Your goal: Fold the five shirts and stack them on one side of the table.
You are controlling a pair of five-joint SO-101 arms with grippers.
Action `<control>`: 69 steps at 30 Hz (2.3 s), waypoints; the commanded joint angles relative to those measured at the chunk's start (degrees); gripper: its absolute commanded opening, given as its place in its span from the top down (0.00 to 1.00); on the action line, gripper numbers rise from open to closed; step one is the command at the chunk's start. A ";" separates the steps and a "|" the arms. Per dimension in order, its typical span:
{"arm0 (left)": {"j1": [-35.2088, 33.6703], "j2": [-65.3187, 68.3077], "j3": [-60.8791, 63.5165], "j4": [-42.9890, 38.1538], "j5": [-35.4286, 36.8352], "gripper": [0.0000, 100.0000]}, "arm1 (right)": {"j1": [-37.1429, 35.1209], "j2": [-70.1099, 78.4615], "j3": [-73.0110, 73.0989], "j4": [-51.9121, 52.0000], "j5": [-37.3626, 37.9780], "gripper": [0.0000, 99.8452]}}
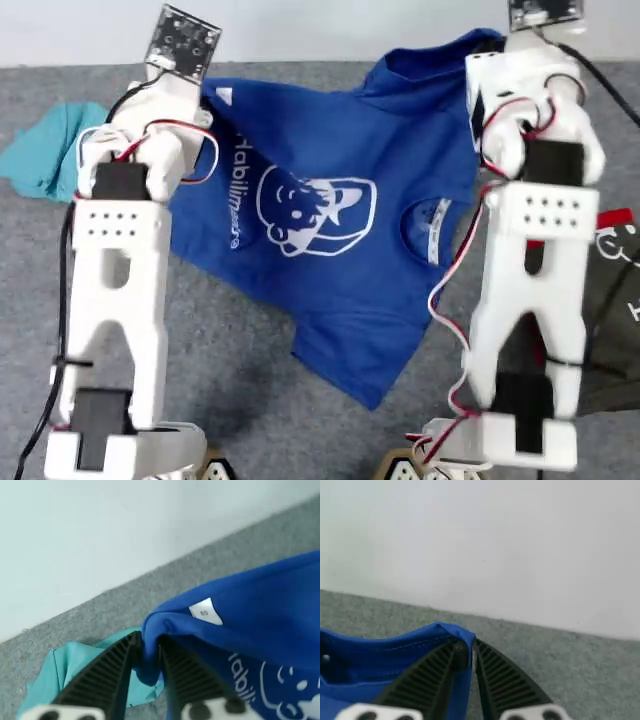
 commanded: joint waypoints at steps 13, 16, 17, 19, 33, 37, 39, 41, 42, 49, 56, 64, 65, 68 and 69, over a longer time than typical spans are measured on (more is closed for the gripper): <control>-0.09 29.10 -24.13 -17.14 -4.92 0.99 | -0.40 9.98 -9.58 1.89 0.62 0.99; 0.00 37.19 -37.93 -16.62 -4.92 0.99 | -0.22 9.98 -9.58 3.30 0.62 0.99; 0.00 40.09 -42.95 -15.47 -4.92 0.99 | -0.22 9.98 -9.58 3.65 0.62 0.99; 0.26 46.42 -52.79 -13.36 -4.92 0.99 | -0.22 9.98 -9.58 4.00 0.62 0.99; 3.34 77.71 -99.30 3.60 -5.10 0.99 | 1.19 9.36 -9.58 9.71 0.62 0.99; 2.29 70.33 -98.77 13.80 -4.92 0.99 | 1.89 3.38 -9.58 13.67 0.26 0.99; 2.55 64.44 -98.77 20.31 -4.84 0.99 | 1.89 -1.19 -9.58 15.34 0.35 0.99; 2.90 58.11 -98.77 28.22 -2.29 0.99 | 1.80 -5.93 -9.58 17.63 0.44 0.99; 2.99 55.03 -98.77 31.91 -0.18 0.99 | 1.89 -8.31 -9.58 18.95 0.53 0.99; 2.02 38.24 -98.77 48.88 5.27 0.99 | 2.24 -21.67 -9.58 25.27 0.53 0.99; 2.37 24.88 -98.33 51.52 5.54 0.99 | 2.15 -32.48 -9.58 28.79 0.53 0.99; 2.29 12.75 -98.24 51.52 5.63 0.99 | 2.33 -45.93 -9.58 30.55 0.62 0.99; 2.37 11.16 -97.71 51.52 5.63 0.99 | 2.33 -47.16 -9.58 30.55 0.62 0.99; 2.20 6.24 -93.67 51.52 5.63 0.99 | 4.00 -50.24 -9.58 30.55 0.62 0.99; 2.02 4.66 -91.38 51.52 5.63 0.99 | 5.49 -51.12 -9.58 30.46 0.62 0.99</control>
